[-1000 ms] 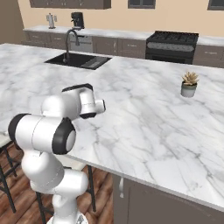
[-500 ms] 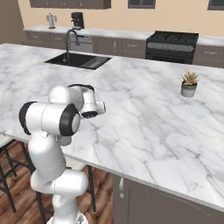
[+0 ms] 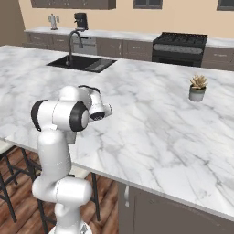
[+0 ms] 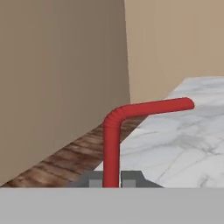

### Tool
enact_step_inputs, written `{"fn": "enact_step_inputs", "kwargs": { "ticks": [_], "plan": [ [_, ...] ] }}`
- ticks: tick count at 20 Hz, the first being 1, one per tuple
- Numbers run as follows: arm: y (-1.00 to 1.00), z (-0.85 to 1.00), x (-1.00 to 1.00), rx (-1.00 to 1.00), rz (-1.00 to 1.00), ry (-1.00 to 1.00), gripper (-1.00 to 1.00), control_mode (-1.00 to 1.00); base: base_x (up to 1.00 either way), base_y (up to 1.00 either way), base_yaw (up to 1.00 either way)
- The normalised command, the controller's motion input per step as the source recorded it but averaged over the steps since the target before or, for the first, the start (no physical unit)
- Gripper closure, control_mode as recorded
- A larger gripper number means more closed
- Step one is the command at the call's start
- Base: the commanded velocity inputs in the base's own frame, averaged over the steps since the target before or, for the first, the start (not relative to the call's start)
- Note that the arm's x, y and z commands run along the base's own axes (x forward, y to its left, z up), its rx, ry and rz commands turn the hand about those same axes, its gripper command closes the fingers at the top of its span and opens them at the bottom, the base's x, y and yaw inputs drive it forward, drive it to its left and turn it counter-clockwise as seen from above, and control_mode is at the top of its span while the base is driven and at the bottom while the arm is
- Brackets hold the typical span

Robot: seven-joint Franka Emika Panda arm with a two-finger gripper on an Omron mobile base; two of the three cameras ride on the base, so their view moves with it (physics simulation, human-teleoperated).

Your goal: Take a straw from the drawer in front and place it inside the glass cup on the dining counter.

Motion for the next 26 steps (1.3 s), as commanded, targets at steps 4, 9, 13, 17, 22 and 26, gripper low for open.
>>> {"fn": "enact_step_inputs", "kwargs": {
  "ticks": [4, 9, 13, 17, 22, 26],
  "plan": [
    [0.00, -0.15, 0.00, 0.00, 0.15, -0.11, 1.00, -1.00, 0.00, 0.00, 0.00],
    [0.00, -0.02, -0.28, 0.01, 0.13, -0.11, 1.00, -1.00, 0.00, 0.00, 0.00],
    [0.00, 0.00, -0.45, 0.02, 0.09, -0.13, -1.00, -1.00, 0.00, 0.00, 0.00],
    [-0.01, 0.08, -0.24, 0.02, 0.03, -0.11, -1.00, -1.00, 0.00, 0.00, 0.00],
    [-0.03, 0.35, -0.05, 0.02, 0.01, -0.07, -1.00, -1.00, 0.00, 0.00, 0.00],
    [-0.17, 0.84, 0.00, 0.05, 0.01, -0.01, -1.00, -1.00, 0.00, 0.00, 0.00]
  ]
}}
